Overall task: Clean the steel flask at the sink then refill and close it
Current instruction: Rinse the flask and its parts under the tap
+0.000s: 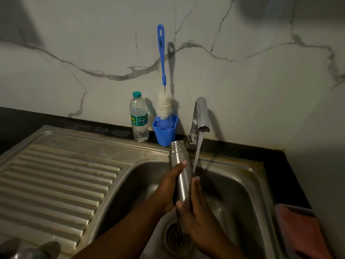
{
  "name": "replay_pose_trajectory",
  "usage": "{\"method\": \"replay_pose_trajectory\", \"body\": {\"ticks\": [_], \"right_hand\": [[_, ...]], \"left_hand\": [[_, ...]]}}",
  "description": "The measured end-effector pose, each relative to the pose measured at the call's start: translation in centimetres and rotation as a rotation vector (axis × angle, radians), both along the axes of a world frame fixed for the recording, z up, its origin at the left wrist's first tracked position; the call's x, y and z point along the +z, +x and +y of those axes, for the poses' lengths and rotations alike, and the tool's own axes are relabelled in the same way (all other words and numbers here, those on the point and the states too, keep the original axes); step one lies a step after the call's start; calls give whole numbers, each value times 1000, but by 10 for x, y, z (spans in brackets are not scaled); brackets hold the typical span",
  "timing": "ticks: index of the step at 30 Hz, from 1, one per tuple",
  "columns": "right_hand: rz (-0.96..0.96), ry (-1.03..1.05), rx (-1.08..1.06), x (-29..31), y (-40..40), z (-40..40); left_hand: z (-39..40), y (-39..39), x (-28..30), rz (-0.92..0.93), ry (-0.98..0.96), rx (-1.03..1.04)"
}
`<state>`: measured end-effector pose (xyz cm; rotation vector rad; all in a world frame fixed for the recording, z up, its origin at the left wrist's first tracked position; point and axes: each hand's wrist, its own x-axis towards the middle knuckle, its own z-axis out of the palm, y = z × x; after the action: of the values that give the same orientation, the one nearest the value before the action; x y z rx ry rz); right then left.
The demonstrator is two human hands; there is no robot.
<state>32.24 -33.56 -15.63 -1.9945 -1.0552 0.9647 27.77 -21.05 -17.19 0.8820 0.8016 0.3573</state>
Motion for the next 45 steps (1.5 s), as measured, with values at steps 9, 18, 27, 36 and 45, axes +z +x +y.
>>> {"method": "replay_pose_trajectory", "body": {"ticks": [9,18,27,36,45], "right_hand": [[572,339,-544,15,35,58],[148,150,-486,-36,19,28],[-47,90,-546,8,41,73],[-43,17,-509,-26,37,33],[87,222,-476,26,38,78]], "left_hand": [[-23,10,-9,-97,114,-78],[3,9,-6,-243,-154,260],[-33,12,-16,-205,-133,112],[-2,-1,18,-263,-196,394],[-35,15,-1,-203,27,167]]}}
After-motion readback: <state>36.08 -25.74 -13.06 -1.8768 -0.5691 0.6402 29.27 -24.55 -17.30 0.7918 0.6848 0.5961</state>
